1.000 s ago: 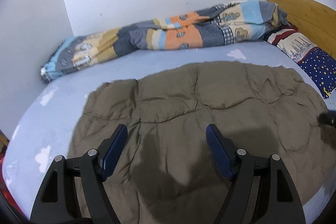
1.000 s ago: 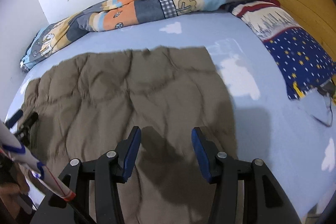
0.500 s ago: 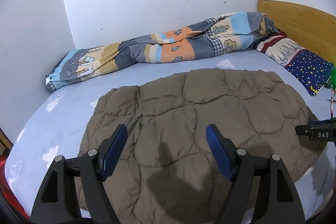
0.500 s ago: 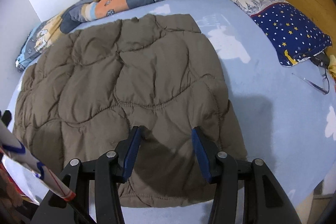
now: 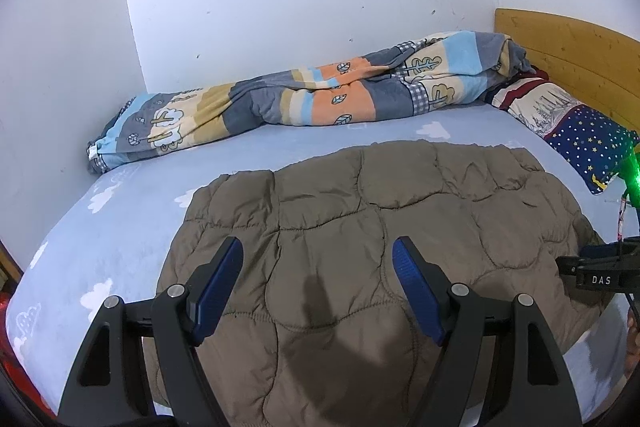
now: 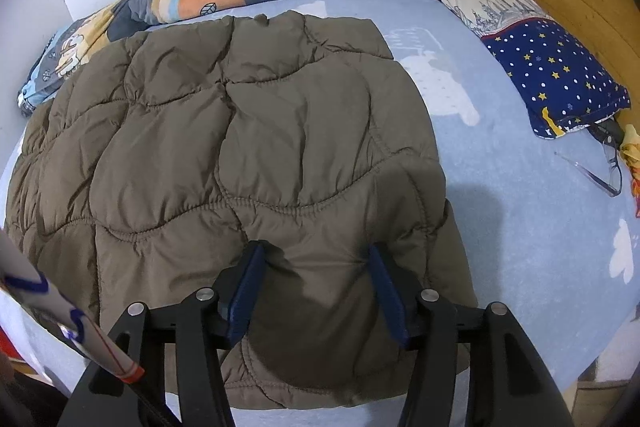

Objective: Fold large clothes

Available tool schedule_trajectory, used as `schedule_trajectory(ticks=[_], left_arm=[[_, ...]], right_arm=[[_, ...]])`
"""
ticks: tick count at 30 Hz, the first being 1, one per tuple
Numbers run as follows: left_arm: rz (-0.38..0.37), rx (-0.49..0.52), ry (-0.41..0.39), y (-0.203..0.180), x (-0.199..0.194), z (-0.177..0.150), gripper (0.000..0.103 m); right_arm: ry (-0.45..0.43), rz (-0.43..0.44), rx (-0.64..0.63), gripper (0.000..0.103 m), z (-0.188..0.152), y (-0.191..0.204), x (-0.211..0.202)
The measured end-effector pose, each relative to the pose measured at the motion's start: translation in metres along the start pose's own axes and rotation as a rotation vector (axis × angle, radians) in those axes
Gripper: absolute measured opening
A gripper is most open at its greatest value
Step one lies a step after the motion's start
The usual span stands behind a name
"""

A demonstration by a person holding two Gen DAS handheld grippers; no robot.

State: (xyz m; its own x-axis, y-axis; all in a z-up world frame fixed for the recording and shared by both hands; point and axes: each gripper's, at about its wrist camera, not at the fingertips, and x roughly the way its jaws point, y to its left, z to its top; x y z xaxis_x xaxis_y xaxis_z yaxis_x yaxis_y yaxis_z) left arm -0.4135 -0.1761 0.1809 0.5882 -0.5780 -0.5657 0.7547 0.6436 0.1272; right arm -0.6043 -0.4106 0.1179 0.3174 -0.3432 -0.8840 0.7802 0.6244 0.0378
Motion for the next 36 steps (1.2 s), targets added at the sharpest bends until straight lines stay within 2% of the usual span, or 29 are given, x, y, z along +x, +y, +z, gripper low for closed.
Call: schedule_trajectory(ticks=[7, 10, 12, 15, 18, 20, 22, 24, 27, 29, 31, 33, 36], left_arm=[[0.003, 0.000, -0.010, 0.000, -0.003, 0.002, 0.076], [0.002, -0.007, -0.020, 0.004, -0.010, 0.005, 0.076], [-0.006, -0.025, -0.024, 0.007, -0.018, 0.007, 0.076], [-0.027, -0.088, -0.020, 0.018, -0.044, 0.007, 0.076], [-0.026, -0.135, -0.054, 0.031, -0.084, 0.007, 0.077], [-0.002, -0.132, -0.105, 0.037, -0.117, 0.007, 0.085], [0.047, -0.136, -0.166, 0.044, -0.150, 0.006, 0.092], [0.051, -0.132, -0.198, 0.050, -0.176, 0.004, 0.095], [0.091, -0.122, -0.181, 0.054, -0.199, 0.001, 0.096], [0.071, -0.139, -0.147, 0.059, -0.205, -0.002, 0.096], [0.066, -0.177, -0.112, 0.066, -0.206, -0.006, 0.096], [0.086, -0.199, -0.109, 0.070, -0.208, -0.012, 0.096], [0.079, -0.192, -0.074, 0.074, -0.206, -0.018, 0.096]], right_arm=[[-0.013, -0.008, 0.005, 0.060, 0.000, 0.002, -0.007], [-0.060, -0.002, 0.019, 0.060, 0.000, 0.004, -0.025], [-0.117, -0.031, 0.000, 0.060, 0.001, 0.010, -0.044], [-0.217, -0.029, -0.009, 0.060, -0.005, 0.023, -0.085], [-0.329, 0.007, -0.013, 0.061, -0.026, 0.043, -0.140], [-0.410, 0.025, -0.046, 0.077, -0.044, 0.063, -0.177], [-0.472, 0.040, -0.085, 0.082, -0.062, 0.081, -0.208], [-0.506, 0.060, -0.105, 0.083, -0.073, 0.095, -0.234], [-0.545, 0.056, -0.100, 0.091, -0.085, 0.109, -0.259], [-0.580, 0.004, -0.117, 0.097, -0.092, 0.120, -0.271], [-0.594, -0.019, -0.127, 0.098, -0.097, 0.126, -0.275], [-0.588, -0.038, -0.147, 0.099, -0.100, 0.133, -0.275], [-0.589, -0.089, -0.186, 0.100, -0.105, 0.142, -0.273]])
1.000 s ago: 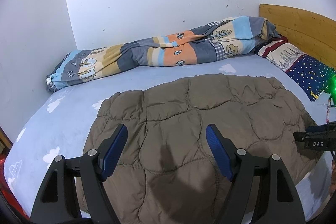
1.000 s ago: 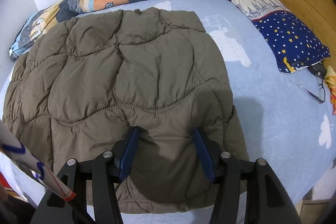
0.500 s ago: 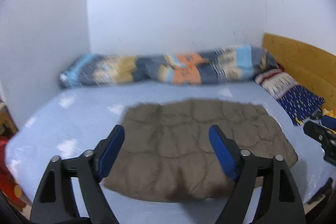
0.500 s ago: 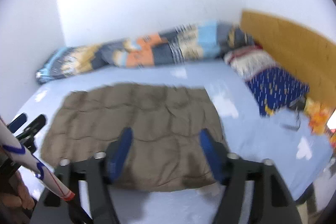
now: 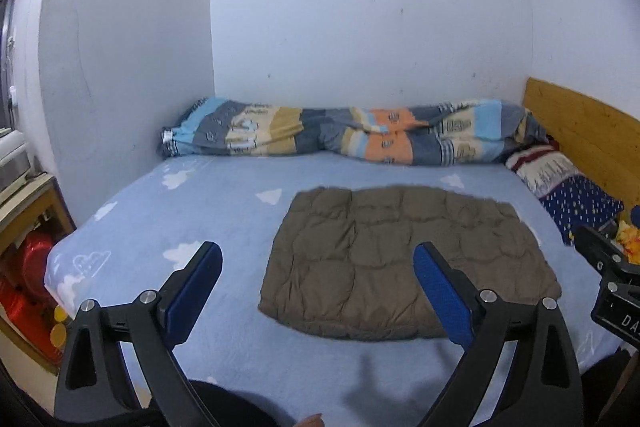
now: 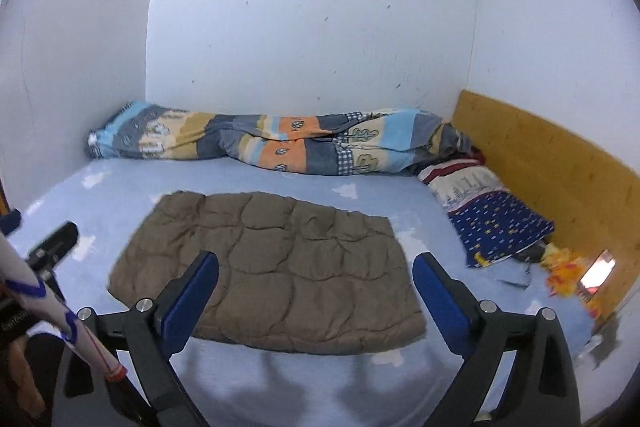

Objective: Fold large clothes

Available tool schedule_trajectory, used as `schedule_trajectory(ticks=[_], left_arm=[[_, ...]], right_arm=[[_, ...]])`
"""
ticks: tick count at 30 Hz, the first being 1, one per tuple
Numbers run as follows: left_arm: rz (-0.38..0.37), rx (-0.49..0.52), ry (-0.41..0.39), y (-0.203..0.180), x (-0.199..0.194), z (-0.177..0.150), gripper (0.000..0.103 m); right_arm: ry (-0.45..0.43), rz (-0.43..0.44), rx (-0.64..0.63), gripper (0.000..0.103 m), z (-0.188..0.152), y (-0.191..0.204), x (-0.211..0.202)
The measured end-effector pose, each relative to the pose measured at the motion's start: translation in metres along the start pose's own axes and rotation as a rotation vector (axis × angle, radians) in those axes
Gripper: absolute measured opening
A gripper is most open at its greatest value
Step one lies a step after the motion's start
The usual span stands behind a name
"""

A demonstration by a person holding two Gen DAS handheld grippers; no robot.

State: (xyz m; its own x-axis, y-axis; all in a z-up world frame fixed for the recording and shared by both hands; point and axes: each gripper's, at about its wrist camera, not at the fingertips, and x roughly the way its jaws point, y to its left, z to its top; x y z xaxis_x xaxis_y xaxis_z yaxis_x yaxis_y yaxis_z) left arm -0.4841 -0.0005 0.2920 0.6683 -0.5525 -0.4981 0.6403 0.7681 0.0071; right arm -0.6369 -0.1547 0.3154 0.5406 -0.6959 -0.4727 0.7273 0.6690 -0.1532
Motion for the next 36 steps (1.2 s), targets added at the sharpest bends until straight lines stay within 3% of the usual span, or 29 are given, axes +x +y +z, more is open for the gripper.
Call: schedule_trajectory(ticks=[3, 12, 36], left_arm=[[-0.060, 0.005, 0.017, 0.003, 0.002, -0.002, 0.096], [0.038, 0.078, 0.021, -0.002, 0.009, -0.005, 0.096], [0.023, 0.098, 0.089, -0.009, 0.029, -0.016, 0.096]], right_arm=[[0.004, -0.012, -0.023, 0.100, -0.002, 0.005, 0.003], [0.023, -0.015, -0.041, 0.100, -0.007, 0.009, 0.013], [0.088, -0.024, -0.061, 0.100, -0.022, 0.011, 0.036]])
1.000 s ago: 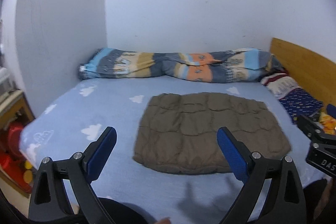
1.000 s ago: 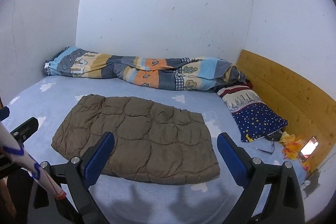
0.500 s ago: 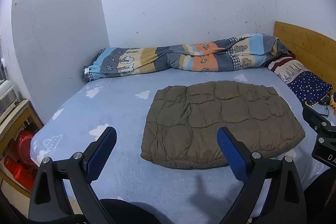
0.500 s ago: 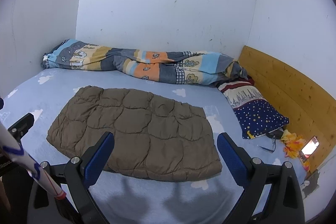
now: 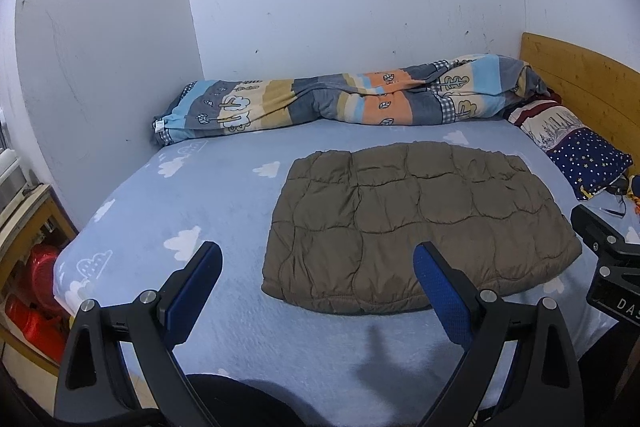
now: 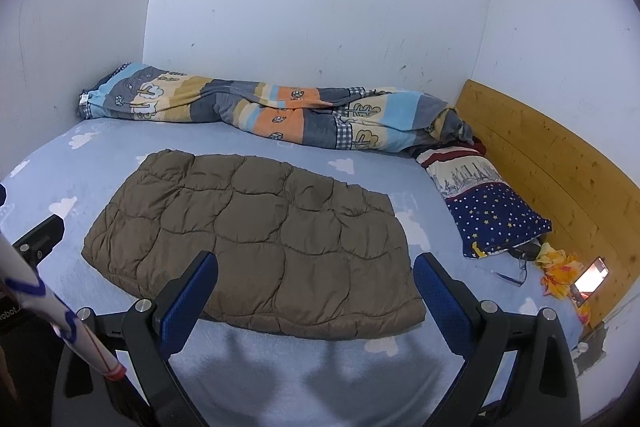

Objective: Fold large clothes

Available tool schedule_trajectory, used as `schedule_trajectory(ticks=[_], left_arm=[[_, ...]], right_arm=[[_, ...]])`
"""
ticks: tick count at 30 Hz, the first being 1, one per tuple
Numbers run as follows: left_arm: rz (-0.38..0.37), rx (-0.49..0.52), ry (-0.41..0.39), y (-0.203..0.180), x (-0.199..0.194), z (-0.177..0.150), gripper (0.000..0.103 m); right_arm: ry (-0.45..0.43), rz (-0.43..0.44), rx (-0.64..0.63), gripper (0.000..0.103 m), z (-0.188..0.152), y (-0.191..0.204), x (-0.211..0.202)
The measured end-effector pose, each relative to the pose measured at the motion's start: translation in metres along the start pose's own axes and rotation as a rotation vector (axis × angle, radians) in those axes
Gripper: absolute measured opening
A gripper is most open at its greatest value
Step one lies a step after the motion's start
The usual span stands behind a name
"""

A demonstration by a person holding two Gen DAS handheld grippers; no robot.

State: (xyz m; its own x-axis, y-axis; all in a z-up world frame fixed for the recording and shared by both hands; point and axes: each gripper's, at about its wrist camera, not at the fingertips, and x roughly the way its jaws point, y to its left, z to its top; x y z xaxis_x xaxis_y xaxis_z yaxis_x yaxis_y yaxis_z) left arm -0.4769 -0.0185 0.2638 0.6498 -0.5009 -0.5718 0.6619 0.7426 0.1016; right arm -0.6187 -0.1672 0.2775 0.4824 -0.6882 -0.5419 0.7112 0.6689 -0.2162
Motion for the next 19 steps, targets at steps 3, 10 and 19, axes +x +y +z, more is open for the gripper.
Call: schedule_trajectory(ticks=[3, 10, 19], left_arm=[[-0.014, -0.008, 0.012, 0.001, 0.002, 0.000, 0.096], [-0.023, -0.008, 0.017, 0.003, 0.000, -0.001, 0.096], [-0.078, -0.042, -0.056, 0.010, -0.029, 0.003, 0.096]], right_arm=[[0.004, 0.000, -0.002, 0.100, -0.001, 0.001, 0.002], [0.008, -0.001, -0.005, 0.100, -0.002, 0.001, 0.004], [0.012, 0.026, 0.026, 0.100, -0.005, -0.004, -0.005]])
